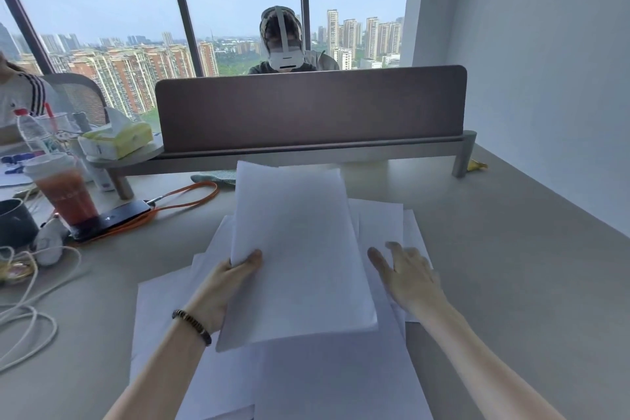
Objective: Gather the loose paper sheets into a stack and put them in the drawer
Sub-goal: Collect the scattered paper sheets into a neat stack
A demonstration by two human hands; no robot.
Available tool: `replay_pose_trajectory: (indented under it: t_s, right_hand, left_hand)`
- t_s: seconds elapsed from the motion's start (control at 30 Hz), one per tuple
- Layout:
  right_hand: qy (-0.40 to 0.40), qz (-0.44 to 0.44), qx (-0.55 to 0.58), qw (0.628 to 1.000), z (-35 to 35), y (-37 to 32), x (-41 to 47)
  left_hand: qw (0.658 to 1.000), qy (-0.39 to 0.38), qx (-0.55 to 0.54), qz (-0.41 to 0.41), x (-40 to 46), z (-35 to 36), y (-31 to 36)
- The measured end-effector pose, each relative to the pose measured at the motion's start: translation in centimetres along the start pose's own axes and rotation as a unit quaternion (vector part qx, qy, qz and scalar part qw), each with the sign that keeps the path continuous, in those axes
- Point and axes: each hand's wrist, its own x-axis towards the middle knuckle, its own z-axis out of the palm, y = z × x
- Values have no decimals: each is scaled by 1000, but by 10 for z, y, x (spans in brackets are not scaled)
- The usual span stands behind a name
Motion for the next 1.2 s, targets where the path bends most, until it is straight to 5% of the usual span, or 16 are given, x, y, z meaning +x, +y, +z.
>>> replay_pose_trajectory:
  t_s: [0.2,0.47,0.6,0.8,1.2]
  right_hand:
    - [-39,17,-172,984,24,18,4]
    - [-38,-54,-142,988,17,22,-6]
    - [-26,19,-83,996,10,26,-5]
    - [35,38,-151,987,8,19,1]
    - [10,75,200,977,1,19,22]
  left_hand:
    - [997,55,18,-43,9,-12,-21]
    - [997,64,18,-43,19,-1,-23]
    - [997,49,30,-51,20,2,-20]
    - [997,30,36,-63,22,4,-20]
    - [995,31,69,-59,25,11,-22]
